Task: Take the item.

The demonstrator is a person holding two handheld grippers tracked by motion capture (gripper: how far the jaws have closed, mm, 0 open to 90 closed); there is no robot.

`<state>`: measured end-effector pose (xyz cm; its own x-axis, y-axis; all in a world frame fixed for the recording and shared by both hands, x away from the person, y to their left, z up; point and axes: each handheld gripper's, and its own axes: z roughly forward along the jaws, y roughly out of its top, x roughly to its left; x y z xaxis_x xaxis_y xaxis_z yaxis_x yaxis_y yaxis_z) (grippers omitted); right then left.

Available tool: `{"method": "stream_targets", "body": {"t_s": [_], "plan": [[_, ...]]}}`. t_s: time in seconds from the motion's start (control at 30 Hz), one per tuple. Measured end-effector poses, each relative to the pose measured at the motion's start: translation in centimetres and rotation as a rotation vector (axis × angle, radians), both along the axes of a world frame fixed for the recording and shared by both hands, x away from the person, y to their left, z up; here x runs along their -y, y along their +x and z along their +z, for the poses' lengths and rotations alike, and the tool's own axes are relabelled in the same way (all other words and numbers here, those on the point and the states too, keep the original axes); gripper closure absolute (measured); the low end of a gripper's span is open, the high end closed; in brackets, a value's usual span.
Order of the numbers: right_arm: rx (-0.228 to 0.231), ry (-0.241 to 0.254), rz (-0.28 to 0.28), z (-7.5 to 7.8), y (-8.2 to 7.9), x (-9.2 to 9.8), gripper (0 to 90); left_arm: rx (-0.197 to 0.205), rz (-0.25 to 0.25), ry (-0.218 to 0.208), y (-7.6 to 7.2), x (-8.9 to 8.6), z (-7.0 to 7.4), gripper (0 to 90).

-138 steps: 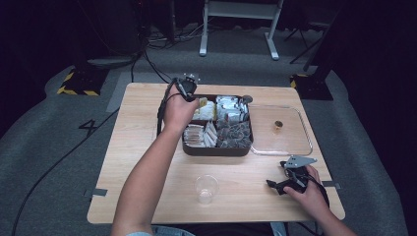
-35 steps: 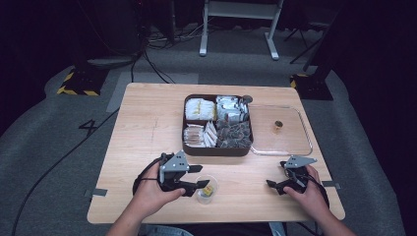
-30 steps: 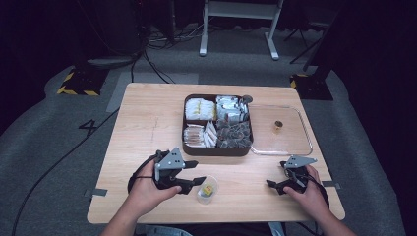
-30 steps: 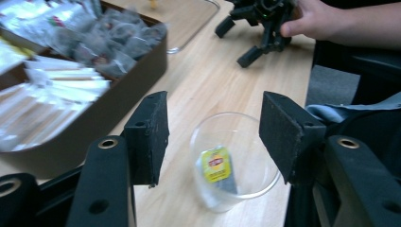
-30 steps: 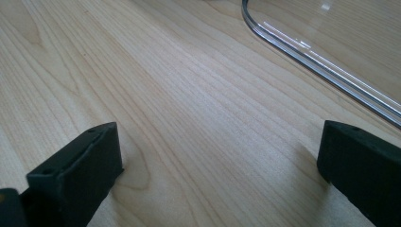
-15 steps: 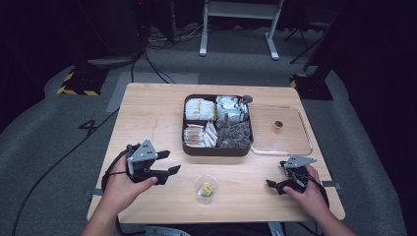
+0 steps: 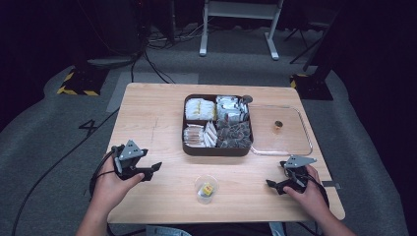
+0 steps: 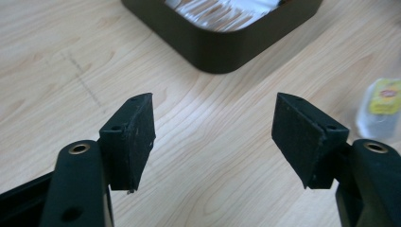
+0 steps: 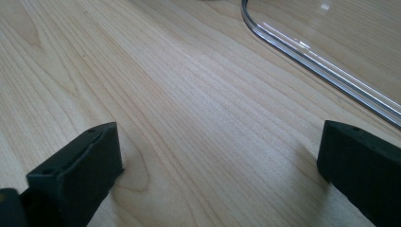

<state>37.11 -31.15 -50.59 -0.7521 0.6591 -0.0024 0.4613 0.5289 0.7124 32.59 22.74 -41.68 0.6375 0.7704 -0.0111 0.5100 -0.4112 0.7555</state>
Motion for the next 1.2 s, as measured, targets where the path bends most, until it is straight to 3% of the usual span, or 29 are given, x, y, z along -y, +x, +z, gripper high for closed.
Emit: {"method": "stream_targets", "body": {"t_s": [0.43, 0.83, 0.93, 1.1, 1.2], "plan": [[0.0, 0.0, 0.0, 0.0, 0.0, 0.0, 0.8, -0.067, 0.102, 0.03, -0.2, -1.8, -4.3, 29.5], [0.0, 0.0, 0.0, 0.0, 0.0, 0.0, 0.8, -0.158, 0.143, 0.065, -0.7, -2.6, -7.5, 27.6], [0.0, 0.0, 0.0, 0.0, 0.0, 0.0, 0.8, -0.138, 0.144, 0.087, -0.6, -2.6, -8.0, 24.7], [0.0, -0.001, -0.001, 0.0, 0.0, 0.0, 0.8, -0.086, 0.169, 0.047, -0.3, -2.9, -8.8, 14.4], [0.0, -0.001, 0.0, 0.0, 0.0, 0.0, 0.8, -0.084, 0.18, 0.046, -0.2, -2.8, -8.8, 12.6]]}}
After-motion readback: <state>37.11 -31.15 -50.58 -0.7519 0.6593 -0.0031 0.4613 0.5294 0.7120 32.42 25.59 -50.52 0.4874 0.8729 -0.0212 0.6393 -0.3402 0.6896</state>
